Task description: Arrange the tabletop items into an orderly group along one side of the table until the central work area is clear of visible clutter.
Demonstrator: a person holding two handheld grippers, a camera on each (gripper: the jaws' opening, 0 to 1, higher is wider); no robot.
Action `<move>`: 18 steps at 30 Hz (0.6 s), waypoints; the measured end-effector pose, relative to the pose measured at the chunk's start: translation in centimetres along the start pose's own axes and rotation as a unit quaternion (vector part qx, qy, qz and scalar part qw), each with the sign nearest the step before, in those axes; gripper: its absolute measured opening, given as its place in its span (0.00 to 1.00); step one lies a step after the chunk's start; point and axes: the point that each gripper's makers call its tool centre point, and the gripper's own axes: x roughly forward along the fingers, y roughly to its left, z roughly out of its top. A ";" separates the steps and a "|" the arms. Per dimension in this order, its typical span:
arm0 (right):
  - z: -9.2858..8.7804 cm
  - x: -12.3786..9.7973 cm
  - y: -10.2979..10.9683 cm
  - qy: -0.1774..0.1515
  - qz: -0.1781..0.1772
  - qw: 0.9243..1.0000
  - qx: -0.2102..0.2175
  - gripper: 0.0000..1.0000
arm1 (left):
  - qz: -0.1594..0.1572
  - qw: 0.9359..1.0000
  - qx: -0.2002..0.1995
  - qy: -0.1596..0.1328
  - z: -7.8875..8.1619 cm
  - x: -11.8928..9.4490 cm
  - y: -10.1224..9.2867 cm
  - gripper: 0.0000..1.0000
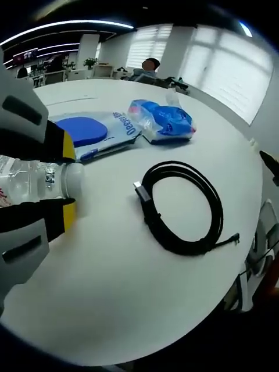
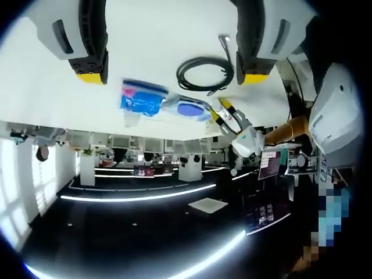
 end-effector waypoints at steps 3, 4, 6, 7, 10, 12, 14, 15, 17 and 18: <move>-0.2 -0.1 0.0 -0.001 0.001 1.000 0.005 0.88 | 0.007 1.000 -0.001 0.001 0.0 0.0 0.1 0.22; -0.2 -0.1 0.0 -0.001 0.001 1.000 0.005 0.88 | 0.007 1.000 0.002 0.001 0.0 0.0 0.1 0.22; -0.2 -0.1 0.0 -0.002 0.001 1.000 0.007 0.88 | 0.013 1.000 0.000 0.000 0.0 0.0 0.1 0.22; -0.2 -0.2 0.0 -0.003 0.001 1.000 0.007 0.88 | 0.016 1.000 0.004 0.001 0.0 0.0 0.1 0.22; -0.3 -0.2 -0.1 -0.004 0.001 1.000 0.011 0.88 | 0.050 0.999 0.011 -0.004 0.1 0.0 0.2 0.22; -0.3 -0.2 -0.1 -0.006 0.001 1.000 0.013 0.88 | 0.059 0.998 0.006 -0.011 0.1 -0.1 0.3 0.22; -0.4 -0.2 -0.2 -0.006 0.001 1.000 0.014 0.88 | 0.069 0.997 0.007 -0.016 0.1 -0.1 0.3 0.21; -0.4 -0.1 -0.1 -0.006 0.001 1.000 0.014 0.88 | 0.072 0.997 0.005 -0.016 0.1 -0.2 0.3 0.21; -0.4 -0.1 -0.1 -0.006 0.002 1.000 0.014 0.88 | 0.082 0.996 0.011 -0.013 0.1 -0.2 0.3 0.21; -0.4 -0.1 -0.1 -0.005 0.002 1.000 0.014 0.88 | 0.088 0.996 0.014 -0.010 0.1 -0.2 0.3 0.21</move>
